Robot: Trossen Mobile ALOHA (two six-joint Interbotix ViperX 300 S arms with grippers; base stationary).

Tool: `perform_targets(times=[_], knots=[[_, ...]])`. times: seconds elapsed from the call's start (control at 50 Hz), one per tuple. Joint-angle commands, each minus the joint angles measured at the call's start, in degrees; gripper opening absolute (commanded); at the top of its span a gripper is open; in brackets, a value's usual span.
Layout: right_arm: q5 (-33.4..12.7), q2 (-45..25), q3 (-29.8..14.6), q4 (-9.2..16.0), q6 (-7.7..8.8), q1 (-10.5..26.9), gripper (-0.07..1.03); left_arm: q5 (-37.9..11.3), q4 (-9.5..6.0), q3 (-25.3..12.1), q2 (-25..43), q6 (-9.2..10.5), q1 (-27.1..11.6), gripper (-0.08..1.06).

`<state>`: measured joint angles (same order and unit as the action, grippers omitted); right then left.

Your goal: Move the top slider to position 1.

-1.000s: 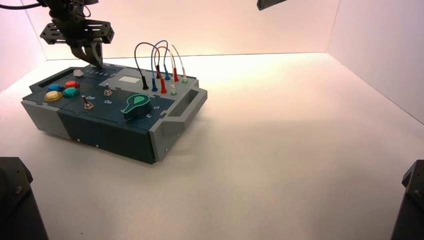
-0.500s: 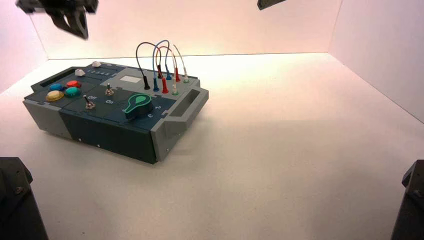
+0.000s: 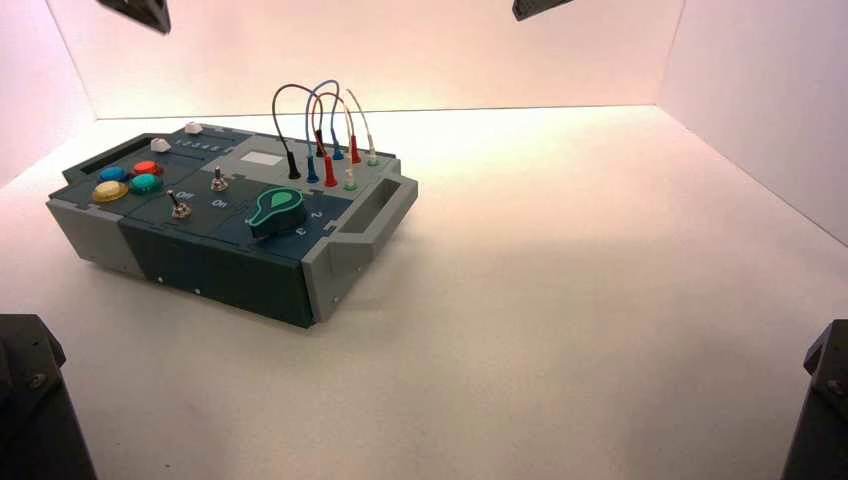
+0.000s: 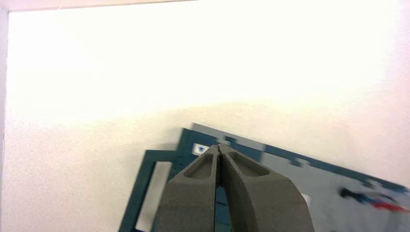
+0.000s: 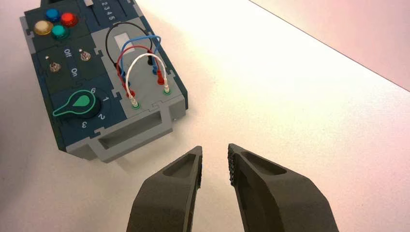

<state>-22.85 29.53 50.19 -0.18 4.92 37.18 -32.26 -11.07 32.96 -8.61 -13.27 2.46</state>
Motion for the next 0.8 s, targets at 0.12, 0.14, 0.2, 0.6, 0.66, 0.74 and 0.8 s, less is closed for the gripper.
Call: perform_targets(times=[0.12, 0.14, 0.2, 0.6, 0.66, 0.74, 0.8], knots=[[0.4, 0.5, -0.8, -0.1, 0.09, -0.2, 0.31, -2.0, 0.0, 0.6, -8.7, -0.09, -2.3, -0.03], [0.4, 0.5, -0.7, -0.1, 0.09, -0.2, 0.31, -2.0, 0.0, 1.1, -9.7, -0.09, -2.4, -0.03], [0.5, 0.5, -0.8, -0.1, 0.09, -0.2, 0.31, -1.9, -0.09, 2.4, -12.6, 0.0, -2.4, -0.03], [1.0, 0.2, -0.6, -0.1, 0.09, -0.3, 0.31, 9.1, -0.09, 15.5, -27.9, 0.09, -4.6, 0.12], [1.0, 0.2, -0.5, -0.1, 0.09, -0.3, 0.31, 9.9, -0.09, 16.8, -29.4, 0.0, -5.0, 0.15], [1.0, -0.4, -0.4, -0.1, 0.09, -0.3, 0.31, 11.0, -0.09, 18.0, -30.1, 0.0, -5.4, 0.2], [1.0, -0.8, -0.4, -0.1, 0.09, -0.4, 0.31, 11.6, -0.09, 18.5, -29.9, 0.0, -5.9, 0.24]])
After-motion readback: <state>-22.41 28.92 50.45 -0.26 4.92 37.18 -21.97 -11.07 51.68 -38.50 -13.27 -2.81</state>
